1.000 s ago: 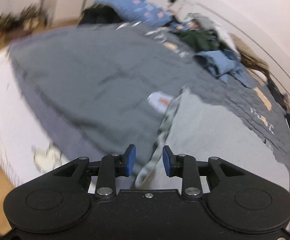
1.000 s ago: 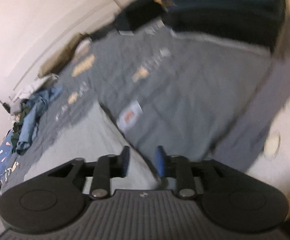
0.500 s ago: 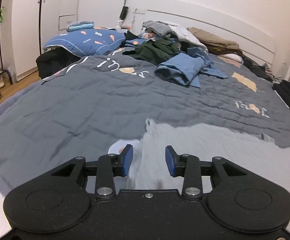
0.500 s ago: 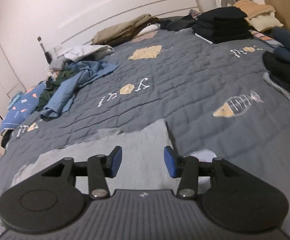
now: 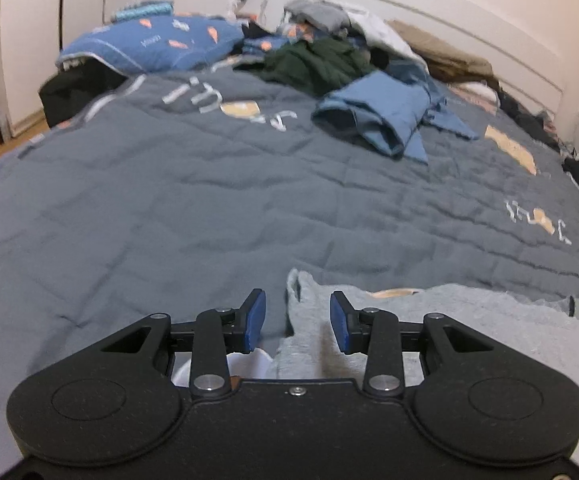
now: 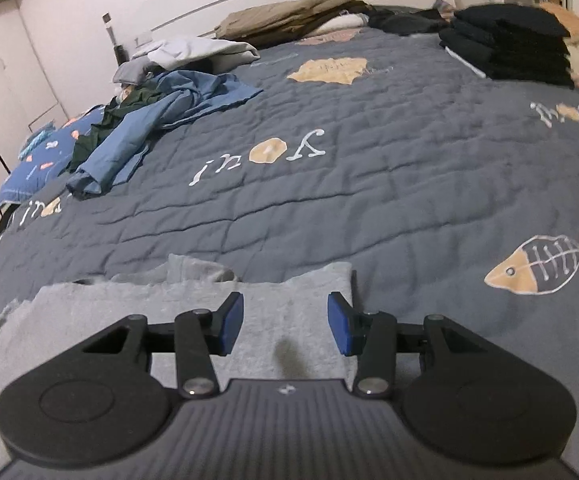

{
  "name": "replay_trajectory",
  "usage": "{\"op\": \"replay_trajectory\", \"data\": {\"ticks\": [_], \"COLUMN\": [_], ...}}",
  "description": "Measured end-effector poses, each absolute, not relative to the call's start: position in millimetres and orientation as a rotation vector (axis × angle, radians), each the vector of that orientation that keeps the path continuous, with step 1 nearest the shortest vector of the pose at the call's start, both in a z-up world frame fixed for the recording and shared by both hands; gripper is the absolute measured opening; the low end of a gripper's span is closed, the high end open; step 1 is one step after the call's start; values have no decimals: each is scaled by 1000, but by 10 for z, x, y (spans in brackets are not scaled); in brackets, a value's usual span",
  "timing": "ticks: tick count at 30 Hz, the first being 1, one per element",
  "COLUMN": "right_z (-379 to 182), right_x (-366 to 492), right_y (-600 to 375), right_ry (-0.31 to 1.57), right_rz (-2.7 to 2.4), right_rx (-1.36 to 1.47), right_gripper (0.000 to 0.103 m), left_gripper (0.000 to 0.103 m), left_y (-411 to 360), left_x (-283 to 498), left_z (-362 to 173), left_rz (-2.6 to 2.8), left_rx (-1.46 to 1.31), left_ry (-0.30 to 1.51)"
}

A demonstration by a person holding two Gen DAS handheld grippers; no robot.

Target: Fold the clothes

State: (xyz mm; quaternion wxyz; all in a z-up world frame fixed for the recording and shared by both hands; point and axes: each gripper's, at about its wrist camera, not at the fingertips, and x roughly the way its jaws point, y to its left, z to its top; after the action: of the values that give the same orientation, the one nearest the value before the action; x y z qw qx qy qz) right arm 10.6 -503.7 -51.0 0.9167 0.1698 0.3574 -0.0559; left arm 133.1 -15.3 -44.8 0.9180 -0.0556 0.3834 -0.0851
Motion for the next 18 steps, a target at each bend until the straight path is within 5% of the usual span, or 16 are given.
{"op": "replay_trajectory", "data": {"ticks": [12, 18], "right_z": [-732, -819], "right_x": [125, 116], "right_y": [-5281, -5372], "right_ry": [724, 673], "right_rz": [-143, -122], "right_rx": [453, 582], "right_gripper": [45, 45], "left_gripper": [36, 25], "left_y": [-226, -237], "left_x": [1510, 1520], "left_z": [-660, -721], "left_rz": [-212, -224], "left_rx": [-202, -255], "left_ry": [880, 885]}}
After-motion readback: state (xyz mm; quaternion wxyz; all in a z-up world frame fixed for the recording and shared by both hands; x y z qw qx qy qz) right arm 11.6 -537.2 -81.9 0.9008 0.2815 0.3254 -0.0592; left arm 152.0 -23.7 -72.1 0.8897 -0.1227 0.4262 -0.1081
